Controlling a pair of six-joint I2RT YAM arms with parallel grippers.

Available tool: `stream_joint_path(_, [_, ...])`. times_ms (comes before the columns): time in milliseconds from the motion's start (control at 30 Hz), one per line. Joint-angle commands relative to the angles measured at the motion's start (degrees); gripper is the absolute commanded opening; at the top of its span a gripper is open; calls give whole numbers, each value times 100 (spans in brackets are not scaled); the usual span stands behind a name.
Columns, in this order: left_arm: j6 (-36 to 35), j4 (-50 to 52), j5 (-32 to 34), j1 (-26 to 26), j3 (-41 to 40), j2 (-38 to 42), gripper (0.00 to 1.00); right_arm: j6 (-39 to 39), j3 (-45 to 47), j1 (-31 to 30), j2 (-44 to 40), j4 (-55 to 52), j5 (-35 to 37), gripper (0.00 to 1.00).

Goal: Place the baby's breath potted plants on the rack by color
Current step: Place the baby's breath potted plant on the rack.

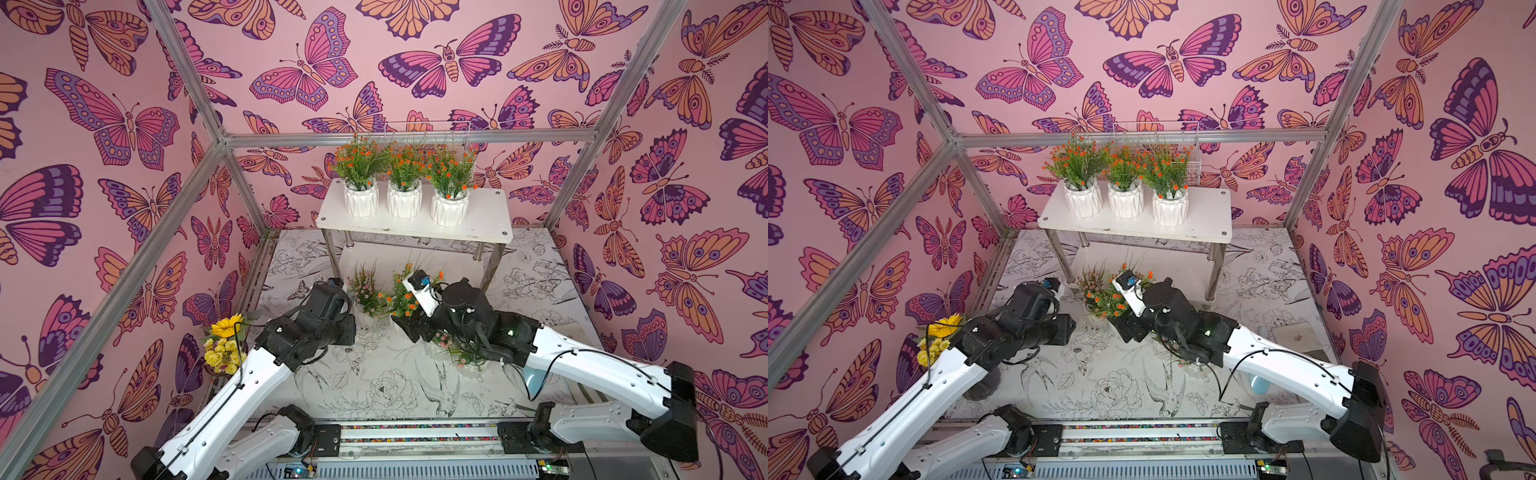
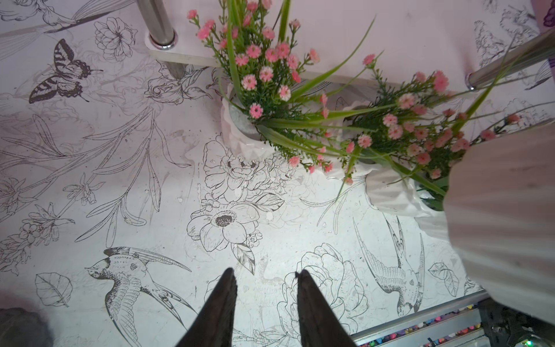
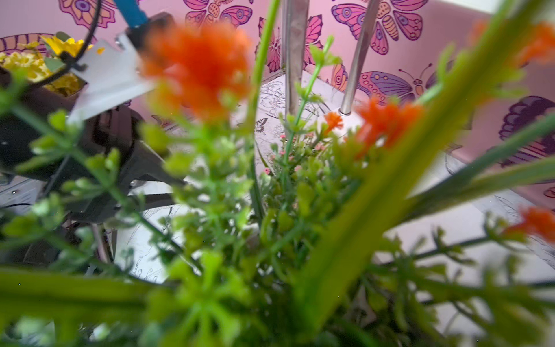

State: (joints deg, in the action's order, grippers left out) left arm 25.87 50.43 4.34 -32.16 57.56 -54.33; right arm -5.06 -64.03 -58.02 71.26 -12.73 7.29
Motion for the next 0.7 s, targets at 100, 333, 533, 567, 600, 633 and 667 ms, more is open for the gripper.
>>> stream_joint_path(100, [146,-452,-27,30,-155,87,38,194,-592,449,-306,-184,264,55])
stream_joint_path(333, [186,-731,-146,22,-262,-21,38,242,-1134,965,-324,-624,322,55])
stream_joint_path(533, [234,-946,-170,22,-386,34,40,221,-1614,1419,-260,-956,253,55])
stream_joint_path(567, [226,-941,-170,22,-394,28,40,216,-1684,1478,-267,-1006,224,55])
stream_joint_path(600, [226,-949,-170,22,-395,26,40,222,-1775,1532,-273,-1061,184,55])
stream_joint_path(633, [219,-950,-170,17,-399,21,40,225,-1856,1567,-279,-1109,168,55])
stream_joint_path(667, [217,-951,-166,26,-410,28,40,225,-1936,1604,-295,-1173,151,55])
